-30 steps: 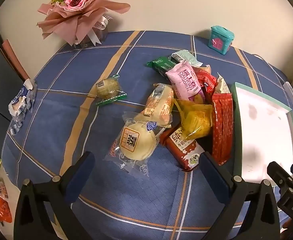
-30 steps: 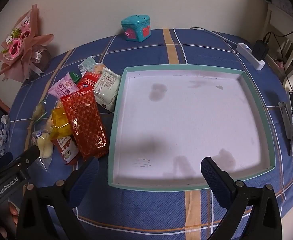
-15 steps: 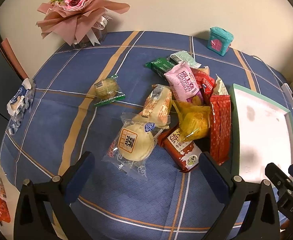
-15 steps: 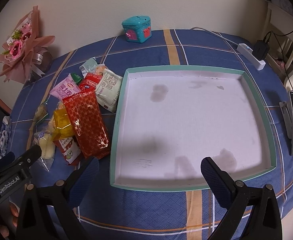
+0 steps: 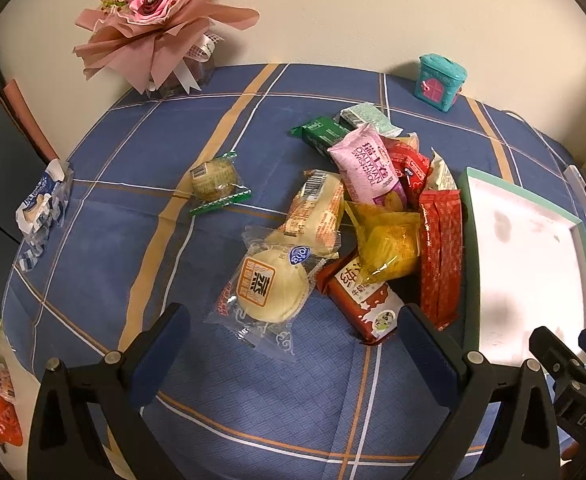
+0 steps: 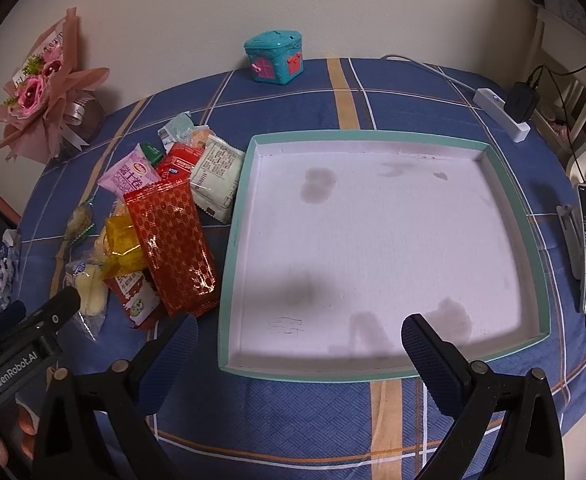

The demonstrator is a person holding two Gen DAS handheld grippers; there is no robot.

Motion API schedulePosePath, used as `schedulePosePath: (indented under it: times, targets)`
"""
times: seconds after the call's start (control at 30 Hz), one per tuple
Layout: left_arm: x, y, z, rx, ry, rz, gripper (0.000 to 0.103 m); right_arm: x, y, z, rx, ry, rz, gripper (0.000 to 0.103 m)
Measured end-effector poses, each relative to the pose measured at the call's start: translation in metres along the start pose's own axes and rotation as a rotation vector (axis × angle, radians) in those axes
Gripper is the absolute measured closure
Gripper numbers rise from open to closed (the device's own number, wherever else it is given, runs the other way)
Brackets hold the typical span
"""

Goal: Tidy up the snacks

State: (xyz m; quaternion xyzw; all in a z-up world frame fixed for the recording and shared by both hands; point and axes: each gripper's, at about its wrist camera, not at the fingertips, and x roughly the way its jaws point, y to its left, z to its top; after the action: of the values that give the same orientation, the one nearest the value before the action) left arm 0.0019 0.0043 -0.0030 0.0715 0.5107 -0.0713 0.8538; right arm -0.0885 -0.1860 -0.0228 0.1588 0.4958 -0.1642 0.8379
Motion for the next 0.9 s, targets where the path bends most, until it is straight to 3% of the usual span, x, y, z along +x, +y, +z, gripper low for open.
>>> schedulePosePath:
  times: [0.9]
  targets:
    - [0.0062, 0.0012, -0.001, -0.01, 0.031, 0.003, 0.0, 0.0029, 0.0021, -0.0023, -0.011, 0.005, -0.007, 0.0]
